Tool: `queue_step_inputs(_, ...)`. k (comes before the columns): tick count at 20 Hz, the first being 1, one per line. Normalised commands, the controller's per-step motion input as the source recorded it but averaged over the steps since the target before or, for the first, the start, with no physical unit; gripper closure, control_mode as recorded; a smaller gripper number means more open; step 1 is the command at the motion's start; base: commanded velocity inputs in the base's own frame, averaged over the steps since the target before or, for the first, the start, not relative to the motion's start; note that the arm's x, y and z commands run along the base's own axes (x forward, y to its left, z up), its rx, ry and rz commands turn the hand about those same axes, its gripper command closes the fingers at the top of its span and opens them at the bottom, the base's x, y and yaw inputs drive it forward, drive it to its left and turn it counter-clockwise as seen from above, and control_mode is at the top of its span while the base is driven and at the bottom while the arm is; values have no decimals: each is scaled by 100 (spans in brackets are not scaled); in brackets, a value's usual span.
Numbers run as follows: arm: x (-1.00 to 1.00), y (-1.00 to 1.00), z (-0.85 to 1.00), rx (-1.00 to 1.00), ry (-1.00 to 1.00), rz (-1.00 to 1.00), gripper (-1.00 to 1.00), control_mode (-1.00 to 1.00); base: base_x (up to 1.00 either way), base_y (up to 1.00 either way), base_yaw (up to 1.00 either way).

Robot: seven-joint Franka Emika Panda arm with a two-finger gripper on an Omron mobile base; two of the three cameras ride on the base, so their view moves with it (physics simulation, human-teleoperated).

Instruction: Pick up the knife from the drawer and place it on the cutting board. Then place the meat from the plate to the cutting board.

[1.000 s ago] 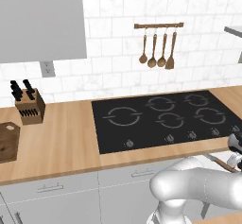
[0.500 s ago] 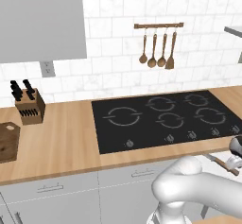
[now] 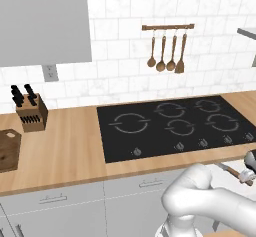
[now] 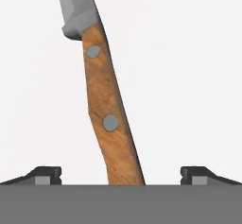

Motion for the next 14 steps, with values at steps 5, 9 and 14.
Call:
queue_step_inputs(5, 38, 1, -82, -5, 0, 8, -100, -100, 0, 0, 0)
queue_step_inputs(9, 16, 0, -100, -9, 4, 15, 100, -100, 0, 0, 0)
queue_step_inputs(14, -98, 0, -74, -10, 7, 17, 100, -100, 0, 0, 0)
